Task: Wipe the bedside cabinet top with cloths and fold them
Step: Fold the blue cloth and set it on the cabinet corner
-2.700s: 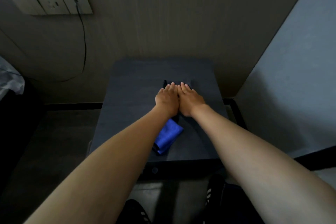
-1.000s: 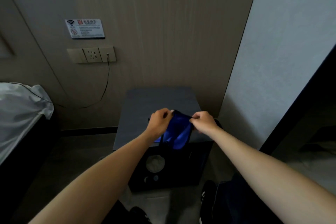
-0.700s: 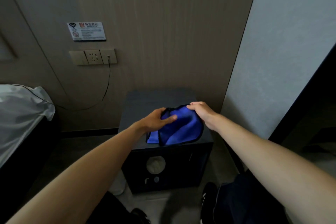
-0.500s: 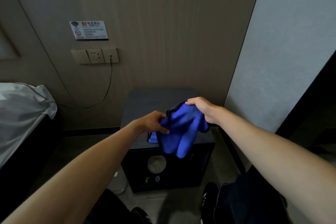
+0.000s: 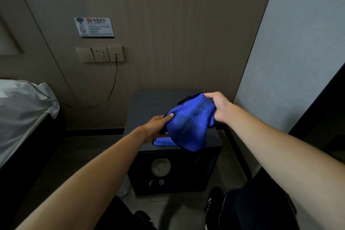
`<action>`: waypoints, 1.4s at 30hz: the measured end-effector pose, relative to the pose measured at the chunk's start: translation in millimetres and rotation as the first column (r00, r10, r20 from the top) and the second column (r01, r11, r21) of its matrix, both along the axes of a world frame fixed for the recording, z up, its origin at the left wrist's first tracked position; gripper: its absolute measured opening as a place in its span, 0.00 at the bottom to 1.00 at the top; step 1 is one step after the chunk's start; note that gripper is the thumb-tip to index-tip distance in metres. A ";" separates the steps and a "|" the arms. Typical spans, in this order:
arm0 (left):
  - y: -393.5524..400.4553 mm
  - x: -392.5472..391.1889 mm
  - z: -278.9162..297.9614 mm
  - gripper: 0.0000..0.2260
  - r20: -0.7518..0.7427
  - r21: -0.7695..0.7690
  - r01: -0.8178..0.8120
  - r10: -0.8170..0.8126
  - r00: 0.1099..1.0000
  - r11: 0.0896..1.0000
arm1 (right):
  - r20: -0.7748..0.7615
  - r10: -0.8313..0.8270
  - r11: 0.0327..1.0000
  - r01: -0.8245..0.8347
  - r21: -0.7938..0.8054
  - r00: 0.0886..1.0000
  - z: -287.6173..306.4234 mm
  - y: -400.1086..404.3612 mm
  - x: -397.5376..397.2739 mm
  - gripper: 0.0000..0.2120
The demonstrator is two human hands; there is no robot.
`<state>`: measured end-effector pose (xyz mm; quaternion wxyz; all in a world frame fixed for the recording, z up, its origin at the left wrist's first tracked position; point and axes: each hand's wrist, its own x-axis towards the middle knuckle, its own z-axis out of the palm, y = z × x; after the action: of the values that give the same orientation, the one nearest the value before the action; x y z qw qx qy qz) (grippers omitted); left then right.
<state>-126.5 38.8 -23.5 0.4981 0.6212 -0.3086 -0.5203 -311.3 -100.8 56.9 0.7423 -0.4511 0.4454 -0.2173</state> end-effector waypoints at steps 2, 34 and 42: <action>2.4 2.3 1.4 0.14 -0.147 -0.046 0.036 -0.043 0.988 0.998 | 0.008 -0.055 0.999 0.055 -0.003 0.998 1.0 -3.0 -3.2 0.15; 31.3 36.4 -1.6 0.14 0.420 -0.193 -0.156 0.225 0.879 0.969 | -0.290 -0.177 0.882 0.021 -0.471 0.941 -24.3 -37.0 -32.4 0.08; 22.2 36.3 4.3 0.04 0.714 -0.256 -0.094 0.254 0.653 0.962 | -0.596 0.067 0.588 -0.514 -0.625 0.800 -28.2 -25.6 -39.8 0.10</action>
<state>-90.3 61.0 -19.2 0.4362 0.7530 -0.4724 -0.1400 -351.1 -126.4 28.8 0.3603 -0.8296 0.4077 -0.1255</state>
